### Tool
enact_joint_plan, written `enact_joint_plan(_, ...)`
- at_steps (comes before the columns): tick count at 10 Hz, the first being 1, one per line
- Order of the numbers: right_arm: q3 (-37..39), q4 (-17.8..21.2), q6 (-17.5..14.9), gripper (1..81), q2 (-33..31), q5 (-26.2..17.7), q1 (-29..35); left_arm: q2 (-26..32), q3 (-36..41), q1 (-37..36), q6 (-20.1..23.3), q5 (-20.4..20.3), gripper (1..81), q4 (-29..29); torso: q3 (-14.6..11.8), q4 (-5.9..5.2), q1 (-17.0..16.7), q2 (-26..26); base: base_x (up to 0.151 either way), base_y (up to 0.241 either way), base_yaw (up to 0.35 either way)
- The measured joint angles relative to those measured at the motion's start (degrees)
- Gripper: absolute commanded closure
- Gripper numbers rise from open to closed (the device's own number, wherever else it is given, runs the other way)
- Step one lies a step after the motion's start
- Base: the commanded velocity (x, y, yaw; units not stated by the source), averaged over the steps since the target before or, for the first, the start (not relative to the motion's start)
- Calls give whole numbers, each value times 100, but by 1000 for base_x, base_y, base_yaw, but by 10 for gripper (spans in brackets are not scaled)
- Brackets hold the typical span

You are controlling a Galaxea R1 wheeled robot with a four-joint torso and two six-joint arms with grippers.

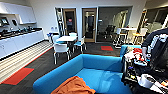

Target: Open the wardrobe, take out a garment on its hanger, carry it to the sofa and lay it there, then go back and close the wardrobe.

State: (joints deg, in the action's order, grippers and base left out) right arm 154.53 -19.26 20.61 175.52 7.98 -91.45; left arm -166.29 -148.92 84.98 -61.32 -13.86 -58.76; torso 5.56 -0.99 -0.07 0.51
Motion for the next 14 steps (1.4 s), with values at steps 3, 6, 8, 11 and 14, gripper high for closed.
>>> enact_joint_plan(3,0,0,0,10,0,2,-17,-6,0,11,0,-2,10,2,0,0,2,0,-82,0,0)
enact_joint_plan(6,2,-5,0,10,0,-2,-77,-6,0,41,0,-5,10,-4,0,0,0,2,0,0,0)
enact_joint_plan(8,2,-2,2,10,0,13,-28,-6,0,7,0,-17,10,-6,0,0,7,2,0,0,0)
enact_joint_plan(11,5,-5,0,10,-2,11,-48,-5,0,0,0,-30,10,-9,0,0,7,2,0,0,0)
enact_joint_plan(14,29,-2,2,10,0,11,-46,30,0,0,-1,-27,10,-6,0,0,7,2,0,0,0)
